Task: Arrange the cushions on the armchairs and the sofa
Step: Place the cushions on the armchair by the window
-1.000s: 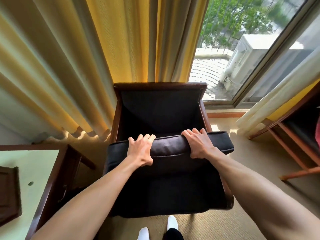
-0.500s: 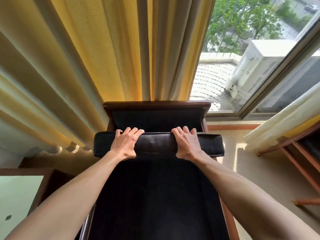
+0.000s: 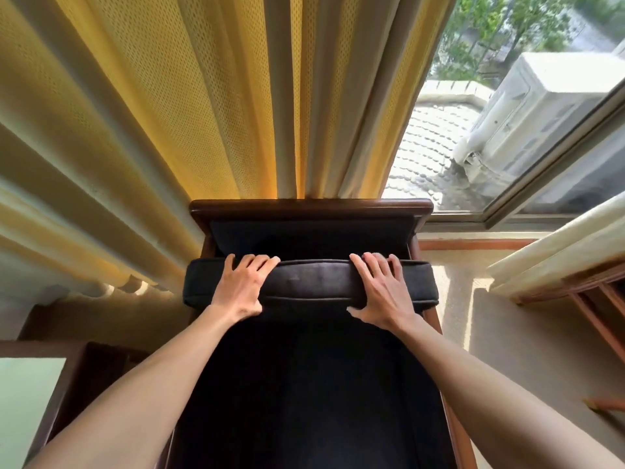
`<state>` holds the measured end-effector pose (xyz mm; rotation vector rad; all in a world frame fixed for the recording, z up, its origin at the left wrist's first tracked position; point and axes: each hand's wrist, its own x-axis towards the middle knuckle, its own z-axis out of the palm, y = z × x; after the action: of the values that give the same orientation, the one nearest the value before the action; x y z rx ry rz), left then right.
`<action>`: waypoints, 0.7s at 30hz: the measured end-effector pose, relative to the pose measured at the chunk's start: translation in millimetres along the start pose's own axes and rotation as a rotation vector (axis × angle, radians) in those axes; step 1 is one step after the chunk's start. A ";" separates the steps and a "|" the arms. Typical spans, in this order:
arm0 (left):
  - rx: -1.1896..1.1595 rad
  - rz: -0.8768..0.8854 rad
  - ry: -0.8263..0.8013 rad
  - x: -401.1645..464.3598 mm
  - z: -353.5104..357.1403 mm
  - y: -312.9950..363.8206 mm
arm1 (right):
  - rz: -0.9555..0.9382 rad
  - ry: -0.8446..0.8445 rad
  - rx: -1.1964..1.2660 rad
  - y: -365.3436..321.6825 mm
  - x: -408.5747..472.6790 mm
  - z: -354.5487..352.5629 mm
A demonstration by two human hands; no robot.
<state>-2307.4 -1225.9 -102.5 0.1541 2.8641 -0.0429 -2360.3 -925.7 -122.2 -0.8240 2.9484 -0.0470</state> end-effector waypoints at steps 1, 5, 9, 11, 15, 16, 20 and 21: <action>0.001 -0.008 0.003 7.4 -2.2 -1.2 | 0.033 -0.011 -0.006 4.3 5.5 0.3; -0.021 -0.062 0.030 28.9 -4.1 -3.2 | 0.146 -0.071 -0.007 16.9 28.4 1.2; -0.032 -0.096 0.068 34.9 7.0 -11.2 | 0.232 -0.094 0.039 18.6 50.1 4.1; -0.039 -0.102 0.080 32.8 14.7 -15.2 | 0.268 -0.096 0.038 17.5 55.1 5.3; -0.067 -0.094 0.086 40.3 18.2 -18.3 | 0.273 -0.033 0.026 19.7 60.4 12.7; -0.072 -0.099 0.086 42.7 17.6 -18.2 | 0.269 -0.032 0.014 20.9 62.7 13.6; -0.081 -0.141 0.096 45.6 21.9 -14.2 | 0.241 -0.098 -0.031 28.1 79.7 10.3; -0.081 -0.149 0.097 45.9 23.5 -12.6 | 0.230 -0.113 -0.033 30.4 83.9 9.2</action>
<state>-2346.5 -1234.8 -137.4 -0.0761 2.9624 0.0519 -2446.7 -943.3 -138.7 -0.4692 2.9209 0.0601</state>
